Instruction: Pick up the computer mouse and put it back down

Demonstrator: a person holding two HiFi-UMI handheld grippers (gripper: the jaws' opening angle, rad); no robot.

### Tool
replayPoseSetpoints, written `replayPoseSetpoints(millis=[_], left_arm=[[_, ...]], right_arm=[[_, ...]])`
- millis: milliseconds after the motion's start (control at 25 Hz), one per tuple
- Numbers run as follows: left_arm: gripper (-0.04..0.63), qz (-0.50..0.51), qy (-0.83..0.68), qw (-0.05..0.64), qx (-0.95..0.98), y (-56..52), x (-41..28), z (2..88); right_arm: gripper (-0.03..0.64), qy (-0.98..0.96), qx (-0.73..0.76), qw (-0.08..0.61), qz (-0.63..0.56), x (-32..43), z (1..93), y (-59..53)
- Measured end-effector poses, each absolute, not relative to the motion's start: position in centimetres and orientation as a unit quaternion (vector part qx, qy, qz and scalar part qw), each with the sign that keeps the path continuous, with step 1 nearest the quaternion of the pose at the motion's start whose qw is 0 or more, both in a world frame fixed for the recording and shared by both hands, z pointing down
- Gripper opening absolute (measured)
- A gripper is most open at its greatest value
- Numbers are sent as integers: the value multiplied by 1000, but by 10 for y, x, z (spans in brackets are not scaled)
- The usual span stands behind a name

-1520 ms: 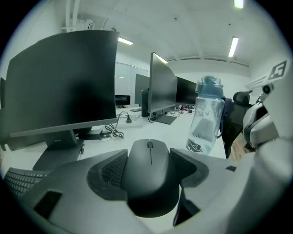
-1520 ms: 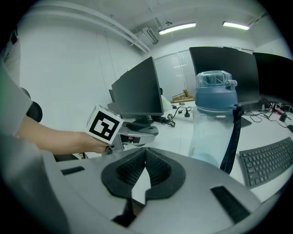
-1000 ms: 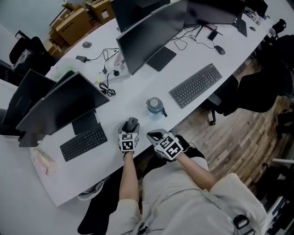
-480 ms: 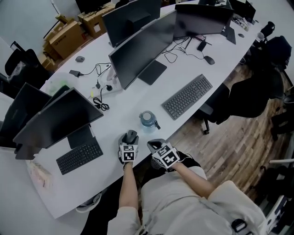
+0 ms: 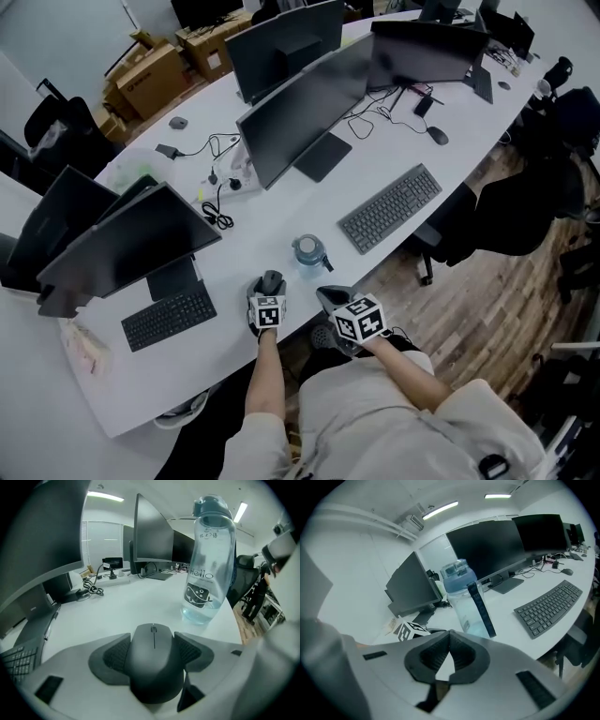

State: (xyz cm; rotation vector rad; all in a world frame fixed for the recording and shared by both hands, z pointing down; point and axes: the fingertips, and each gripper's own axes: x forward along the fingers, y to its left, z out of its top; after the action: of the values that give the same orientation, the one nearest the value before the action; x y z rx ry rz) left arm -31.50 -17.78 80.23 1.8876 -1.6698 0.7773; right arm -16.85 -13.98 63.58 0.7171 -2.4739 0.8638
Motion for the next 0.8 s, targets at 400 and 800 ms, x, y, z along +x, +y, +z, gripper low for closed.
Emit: replayPoseSetpoints(millis=[400, 800], left_arm=[[310, 284, -599, 278, 696, -181, -314, 796], [318, 235, -649, 256, 677, -171, -322, 749]], right_arm=[[-5, -871, 257, 191, 372, -135, 639, -133], [-3, -857, 282, 222, 370, -115, 652, -119]])
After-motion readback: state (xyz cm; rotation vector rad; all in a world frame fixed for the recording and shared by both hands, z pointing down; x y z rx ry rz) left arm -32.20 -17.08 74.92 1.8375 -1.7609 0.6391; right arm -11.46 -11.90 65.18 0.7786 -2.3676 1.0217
